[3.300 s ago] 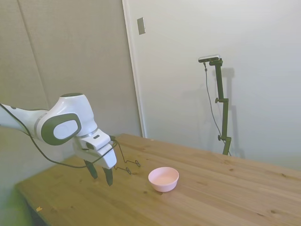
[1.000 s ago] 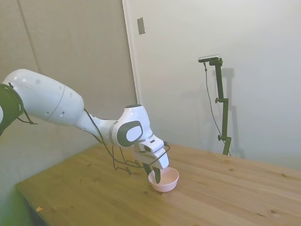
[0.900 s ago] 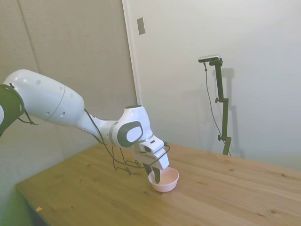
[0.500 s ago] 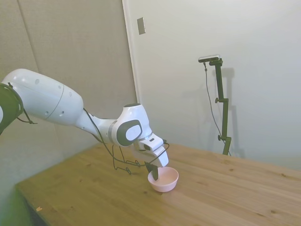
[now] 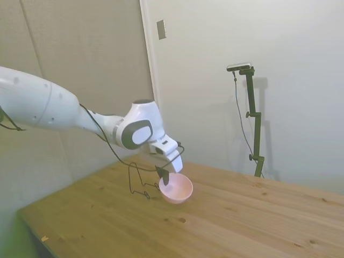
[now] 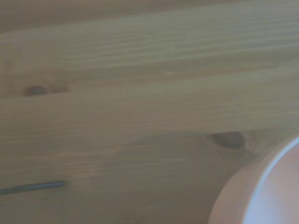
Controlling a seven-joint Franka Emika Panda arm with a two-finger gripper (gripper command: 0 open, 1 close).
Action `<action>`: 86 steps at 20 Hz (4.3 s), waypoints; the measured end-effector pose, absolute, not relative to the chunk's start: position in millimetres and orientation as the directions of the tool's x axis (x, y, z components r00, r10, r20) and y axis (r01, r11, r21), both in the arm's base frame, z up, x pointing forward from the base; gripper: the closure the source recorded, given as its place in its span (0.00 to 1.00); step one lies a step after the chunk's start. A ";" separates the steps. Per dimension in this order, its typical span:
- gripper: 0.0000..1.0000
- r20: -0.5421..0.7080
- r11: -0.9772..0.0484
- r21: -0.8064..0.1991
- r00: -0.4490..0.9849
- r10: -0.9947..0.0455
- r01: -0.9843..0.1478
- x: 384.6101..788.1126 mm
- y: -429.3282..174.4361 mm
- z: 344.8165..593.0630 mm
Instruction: Load the bowl
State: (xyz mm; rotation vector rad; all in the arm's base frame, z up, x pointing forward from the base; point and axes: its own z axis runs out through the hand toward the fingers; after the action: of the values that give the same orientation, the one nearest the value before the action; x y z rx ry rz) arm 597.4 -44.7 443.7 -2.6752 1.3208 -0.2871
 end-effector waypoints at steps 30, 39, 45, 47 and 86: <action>1.00 -0.096 -0.570 -0.671 0.818 -0.567 -0.474 569.7 13.3 452.4; 1.00 -0.151 -0.503 -0.755 0.857 -0.492 -0.422 590.7 16.2 425.2; 1.00 -0.155 -0.502 -0.754 0.858 -0.490 -0.423 593.6 16.9 419.5; 1.00 -0.153 -0.493 -0.764 0.859 -0.488 -0.416 593.0 16.2 418.1; 0.00 -0.197 -0.429 -0.808 0.872 -0.449 -0.403 582.8 11.2 381.9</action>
State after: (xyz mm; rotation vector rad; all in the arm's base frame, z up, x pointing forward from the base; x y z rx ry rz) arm 582.8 11.2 381.9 -2.0694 0.6176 -0.0590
